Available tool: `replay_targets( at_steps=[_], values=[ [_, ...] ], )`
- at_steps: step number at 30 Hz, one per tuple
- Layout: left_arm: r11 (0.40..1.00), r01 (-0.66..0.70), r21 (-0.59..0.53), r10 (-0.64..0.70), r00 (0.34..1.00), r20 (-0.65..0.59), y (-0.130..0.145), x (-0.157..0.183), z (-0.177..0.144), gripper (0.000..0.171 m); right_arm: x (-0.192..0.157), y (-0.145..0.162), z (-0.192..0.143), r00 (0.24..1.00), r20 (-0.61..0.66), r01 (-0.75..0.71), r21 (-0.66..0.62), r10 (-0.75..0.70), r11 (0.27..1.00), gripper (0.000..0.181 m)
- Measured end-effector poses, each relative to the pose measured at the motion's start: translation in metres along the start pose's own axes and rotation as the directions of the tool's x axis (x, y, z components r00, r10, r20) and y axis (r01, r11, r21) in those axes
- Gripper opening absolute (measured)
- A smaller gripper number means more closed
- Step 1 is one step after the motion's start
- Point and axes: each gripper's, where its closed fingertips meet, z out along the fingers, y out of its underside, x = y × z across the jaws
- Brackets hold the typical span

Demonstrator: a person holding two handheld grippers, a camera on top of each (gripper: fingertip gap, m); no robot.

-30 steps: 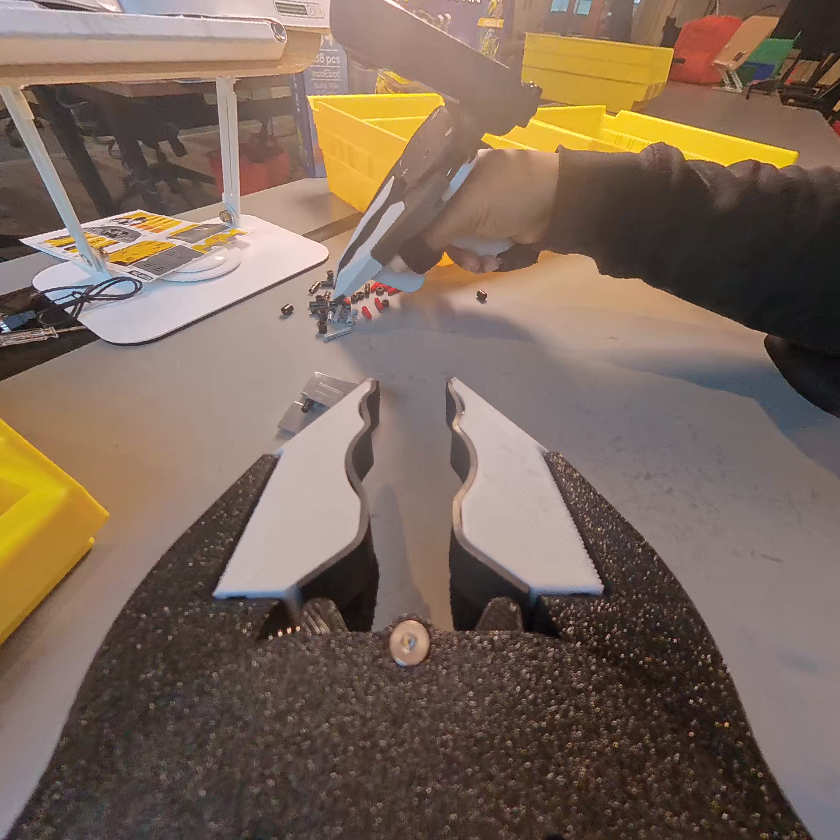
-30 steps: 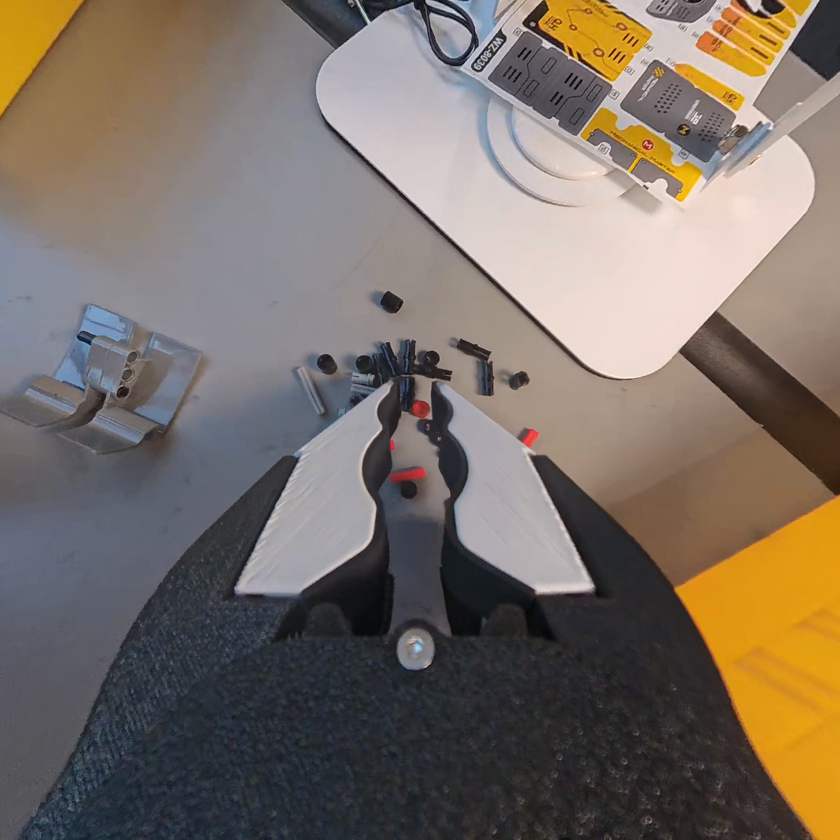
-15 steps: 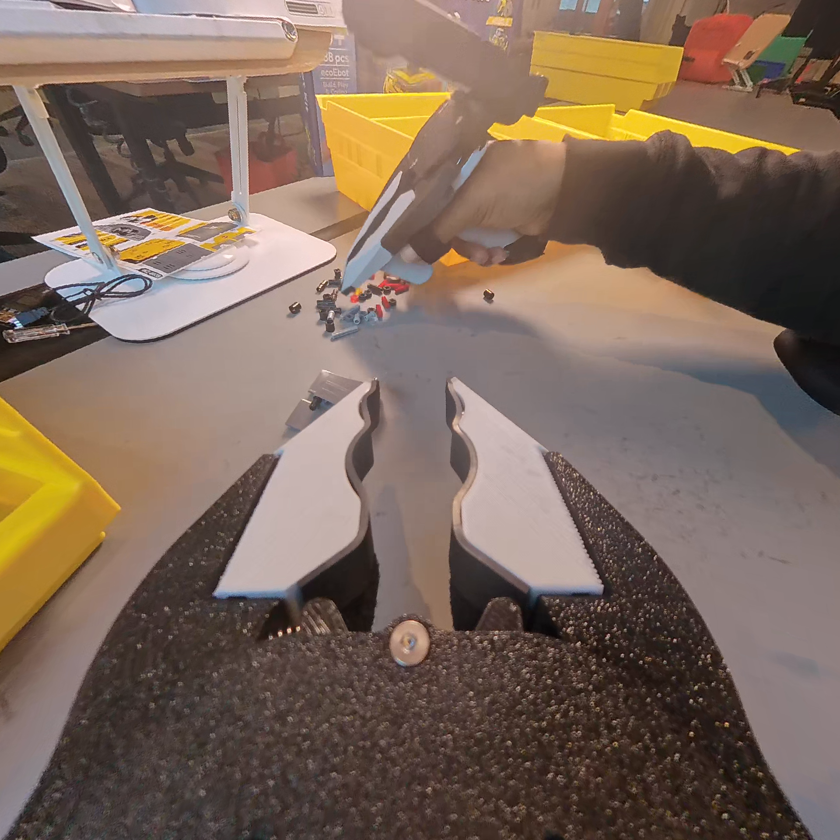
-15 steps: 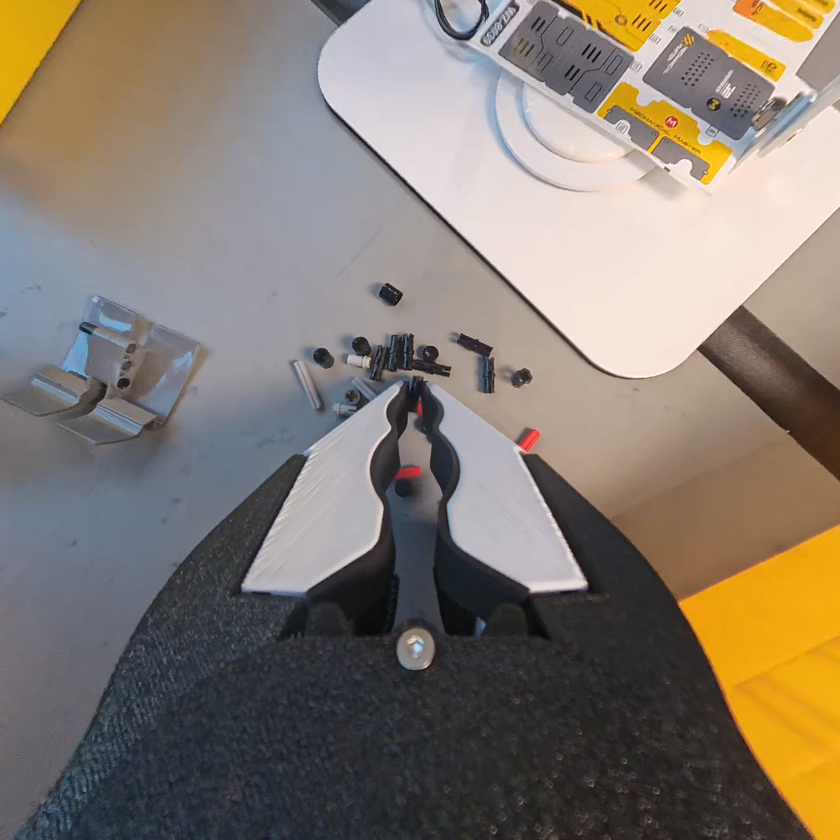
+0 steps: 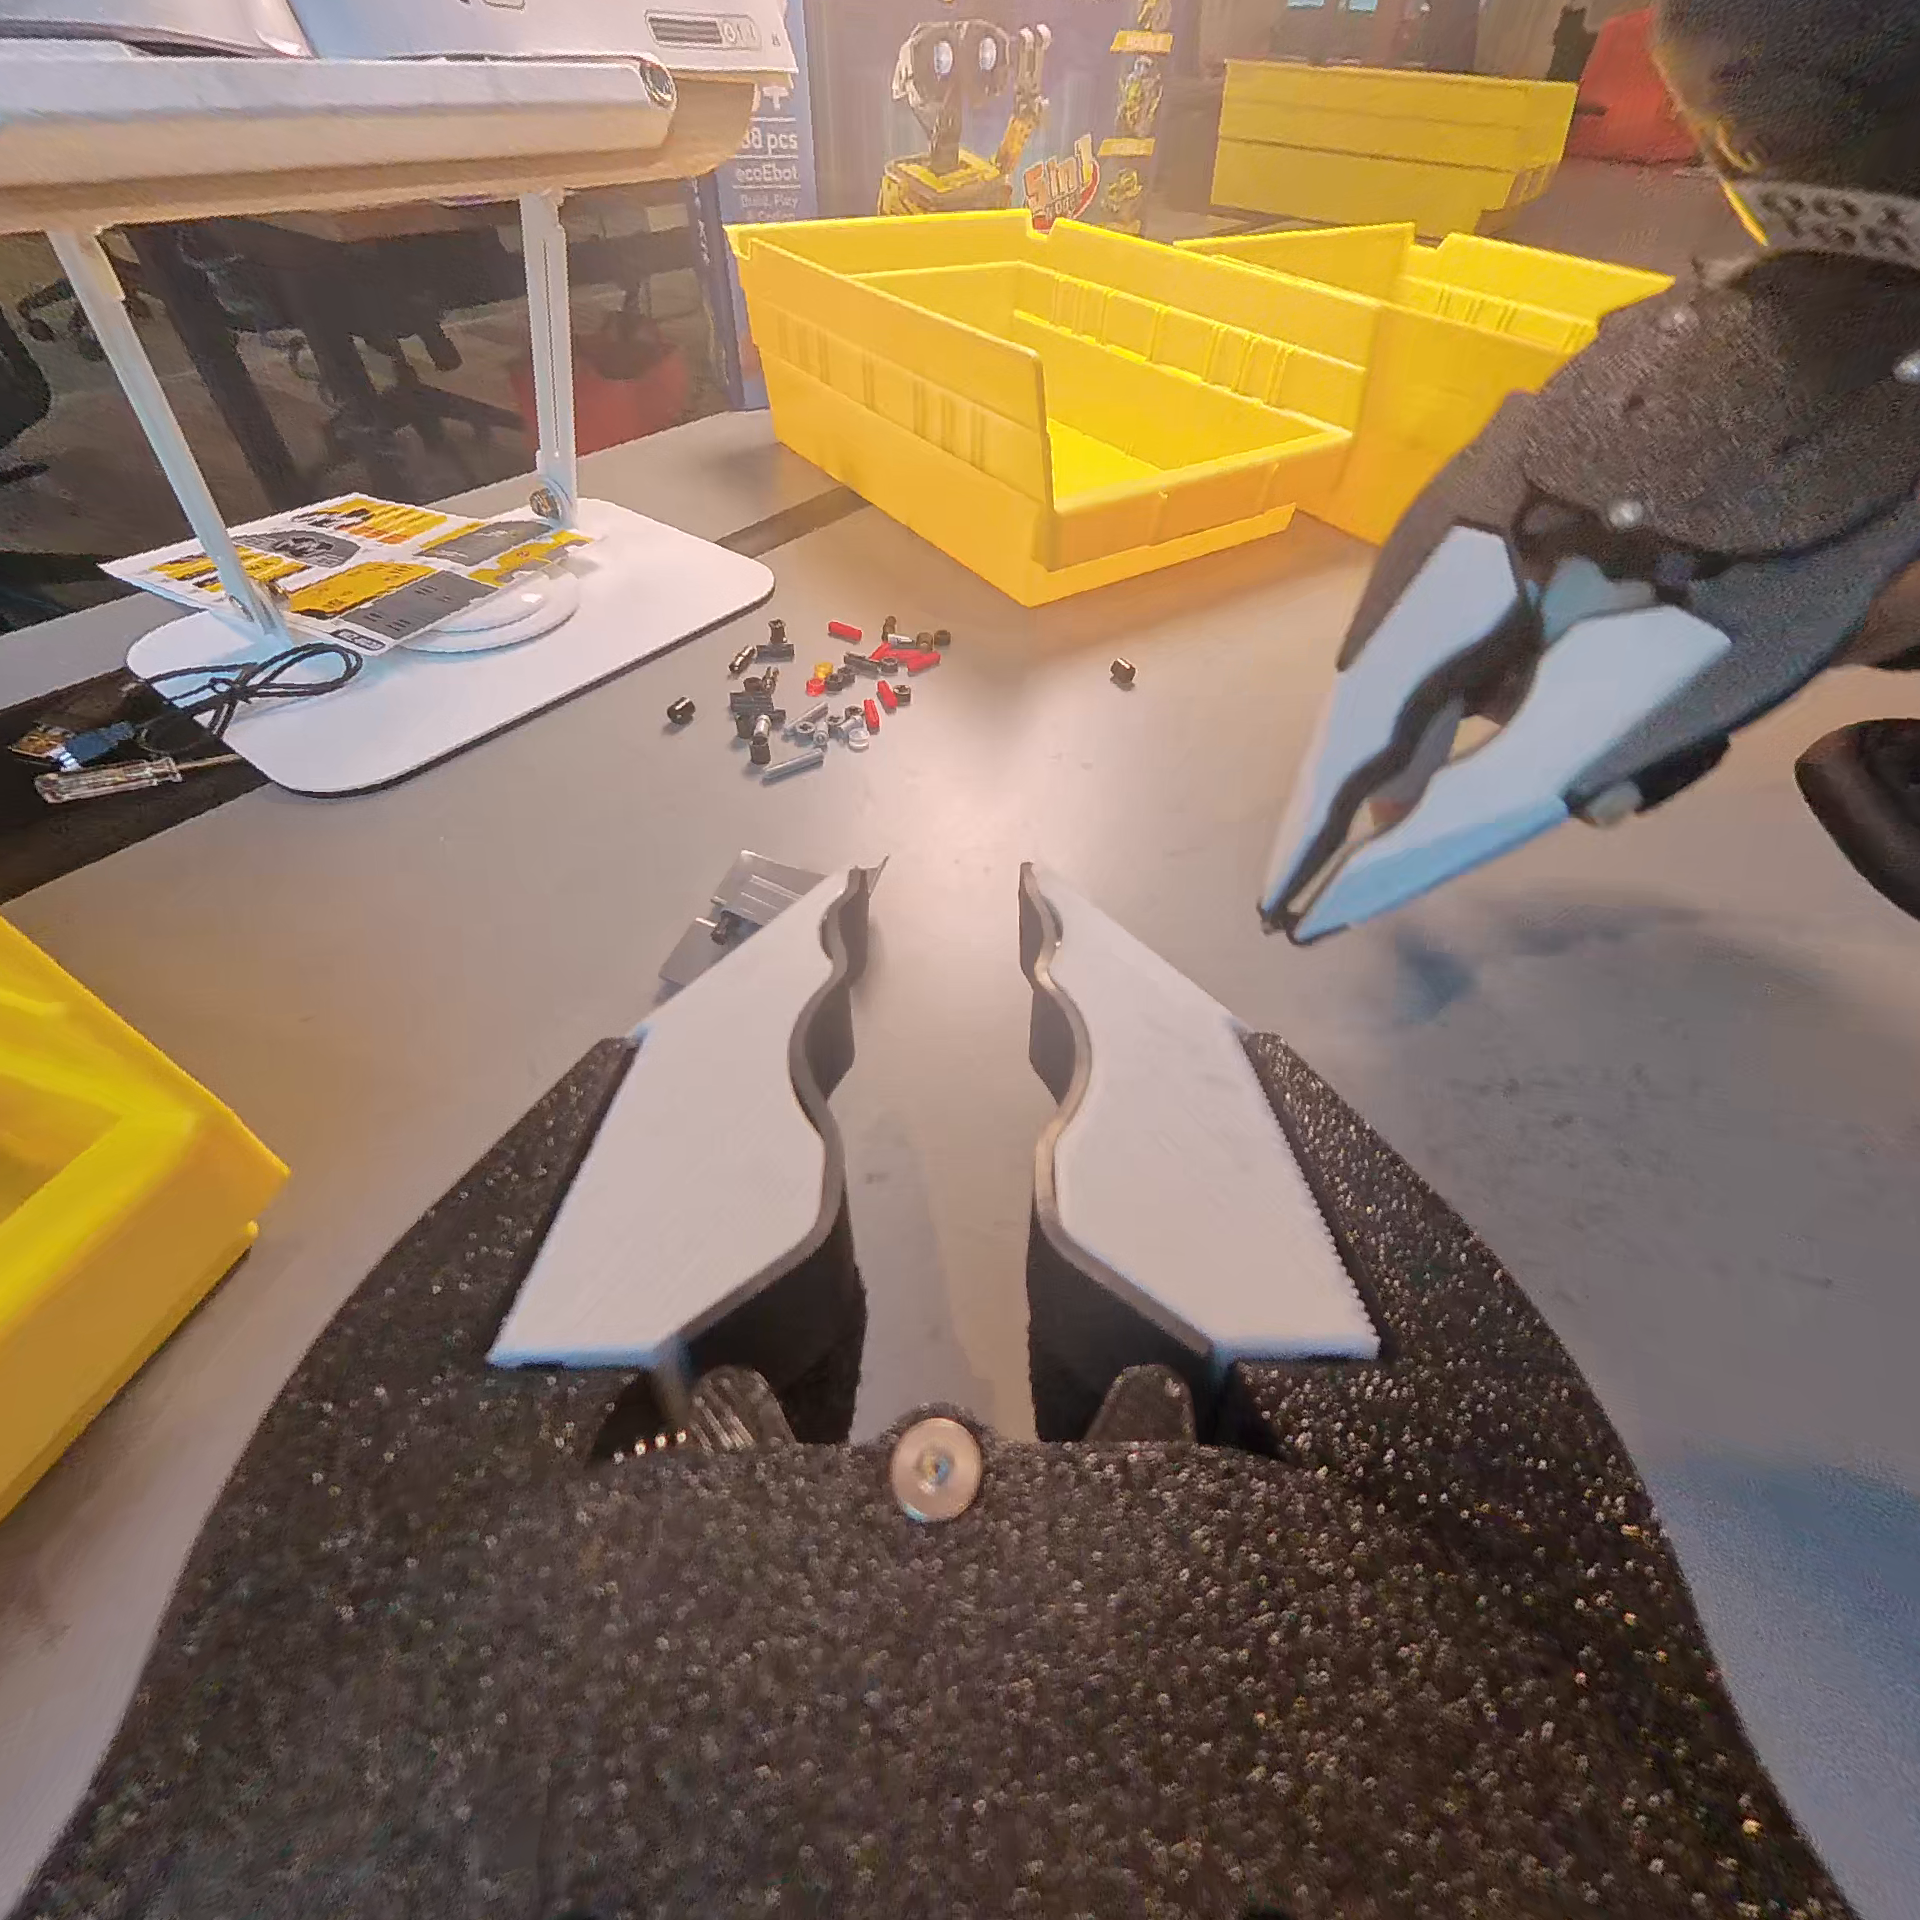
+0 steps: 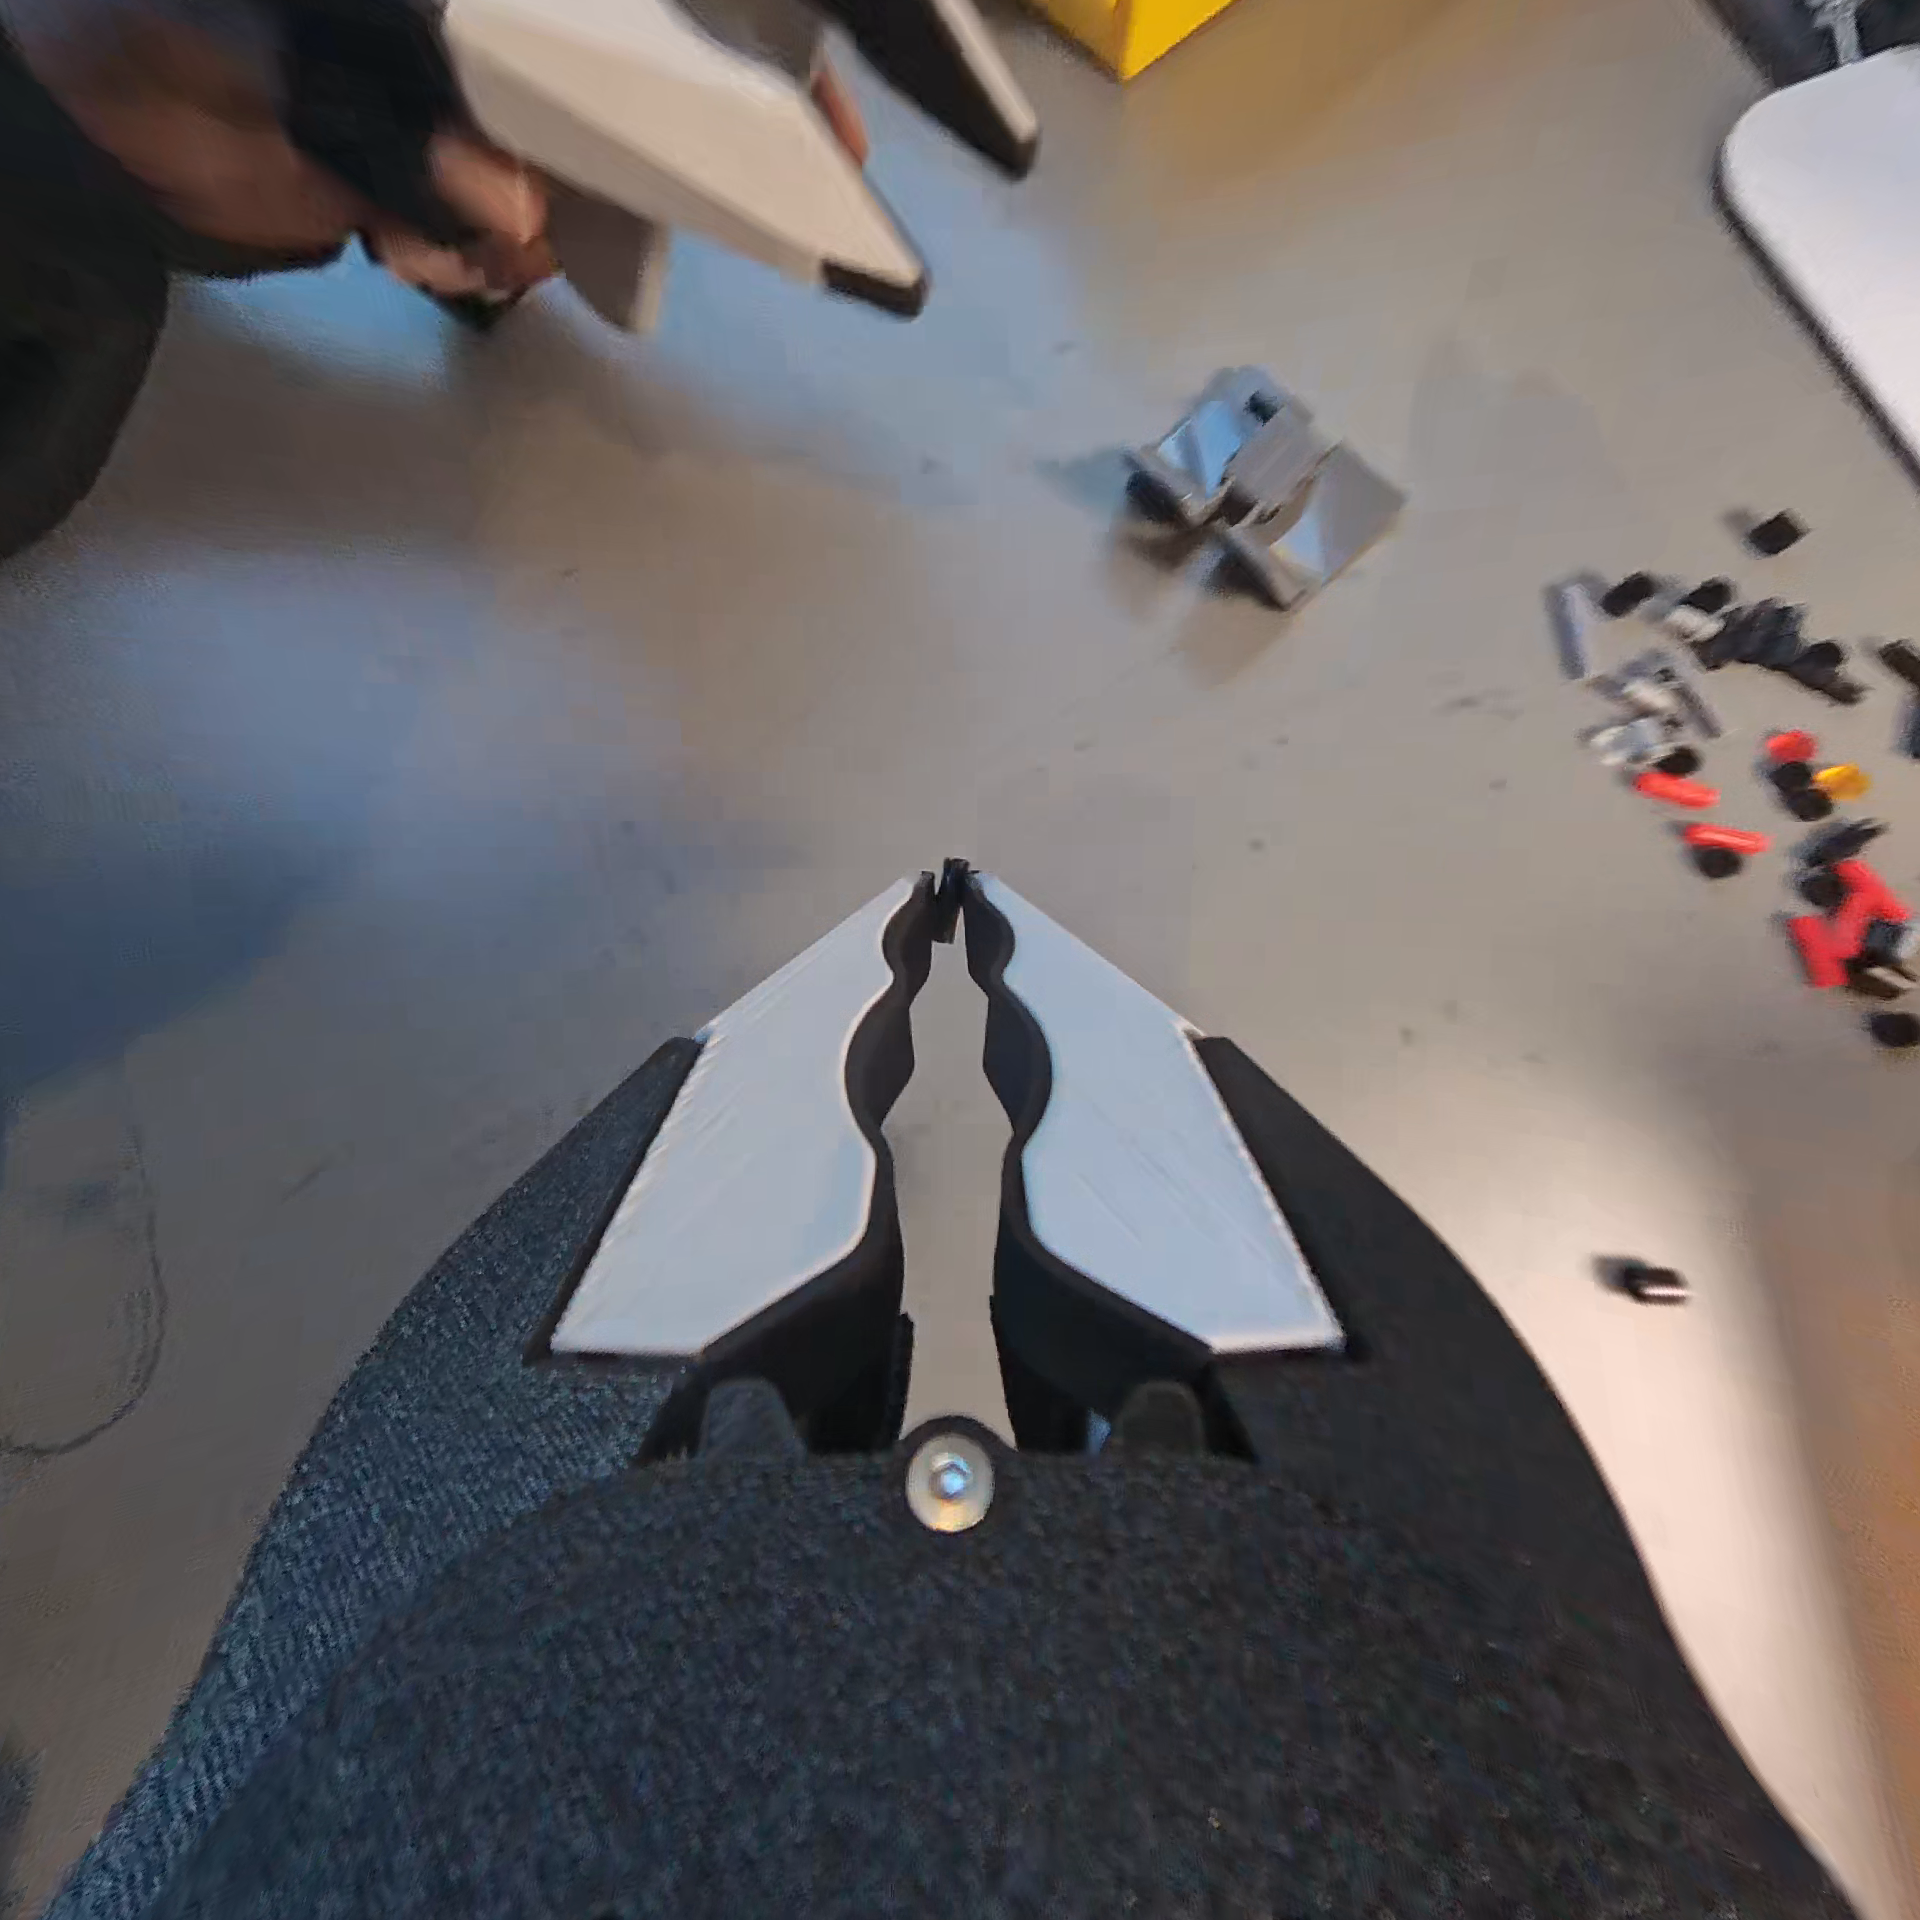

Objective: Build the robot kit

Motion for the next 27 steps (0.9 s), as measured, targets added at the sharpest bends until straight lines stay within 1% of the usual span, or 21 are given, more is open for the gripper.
replay_targets(
  at_steps=[3,5,7,10,13,15,16,17,19,21,22,23,24,25,27],
  values=[
    [1.000,-0.010,-0.013,0.010,1.000,0.007,0.002,0.000,0.002,0.028,-0.021,0.017,0.012,1.000,-0.017,0.022,-0.036,-0.023,0.999,0.005],
    [1.000,-0.021,-0.014,0.021,1.000,0.012,0.003,0.001,0.002,0.028,-0.022,0.023,0.014,0.999,-0.031,0.027,-0.046,-0.028,0.999,0.005],
    [0.999,-0.033,-0.020,0.033,0.999,0.017,0.004,0.001,0.002,0.028,-0.022,0.029,0.017,1.000,-0.020,0.017,-0.061,-0.019,0.998,0.005],
    [0.999,-0.038,-0.024,0.039,0.999,0.022,0.004,0.000,0.002,0.028,-0.021,0.027,0.017,1.000,0.004,-0.002,-0.043,0.002,0.999,0.008],
    [0.999,-0.042,-0.025,0.042,0.999,0.025,0.004,0.000,0.001,0.028,-0.021,0.025,0.017,1.000,0.010,-0.003,-0.026,0.003,1.000,0.015],
    [0.999,-0.043,-0.023,0.044,0.999,0.026,0.004,-0.001,0.001,0.028,-0.019,0.017,0.011,1.000,0.010,-0.014,0.024,0.014,1.000,0.017],
    [0.999,-0.044,-0.022,0.044,0.999,0.027,0.004,-0.001,0.001,0.028,-0.017,0.009,0.003,1.000,0.007,-0.015,0.069,0.015,0.998,0.018],
    [0.999,-0.043,-0.021,0.044,0.999,0.028,0.003,-0.001,0.001,0.028,-0.011,-0.003,-0.011,1.000,-0.011,-0.013,0.134,0.014,0.991,0.018],
    [0.999,-0.041,-0.019,0.042,0.999,0.030,0.003,-0.002,0.000,0.028,0.008,-0.029,-0.053,0.997,-0.079,-0.001,0.281,0.025,0.960,0.018],
    [0.999,-0.038,-0.019,0.039,0.999,0.030,0.004,-0.002,0.000,0.028,0.036,-0.048,-0.111,0.981,-0.173,-0.001,0.419,0.081,0.908,0.018],
    [0.999,-0.037,-0.020,0.037,0.999,0.030,0.004,-0.002,0.000,0.027,0.052,-0.052,-0.143,0.967,-0.226,0.006,0.478,0.117,0.878,0.018],
    [0.999,-0.036,-0.022,0.037,0.999,0.029,0.004,-0.002,0.001,0.027,0.070,-0.052,-0.175,0.945,-0.287,0.017,0.522,0.157,0.852,0.017],
    [0.999,-0.036,-0.024,0.037,0.999,0.031,0.005,-0.002,0.001,0.027,0.090,-0.045,-0.206,0.909,-0.362,0.028,0.544,0.205,0.839,0.017],
    [0.999,-0.037,-0.023,0.038,0.999,0.034,0.005,-0.002,0.001,0.026,0.113,-0.032,-0.237,0.854,-0.452,0.033,0.545,0.260,0.838,0.016],
    [0.999,-0.038,-0.024,0.039,0.998,0.041,0.005,-0.003,0.001,0.026,0.163,0.007,-0.294,0.693,-0.633,0.034,0.506,0.345,0.862,0.010]
  ],
)
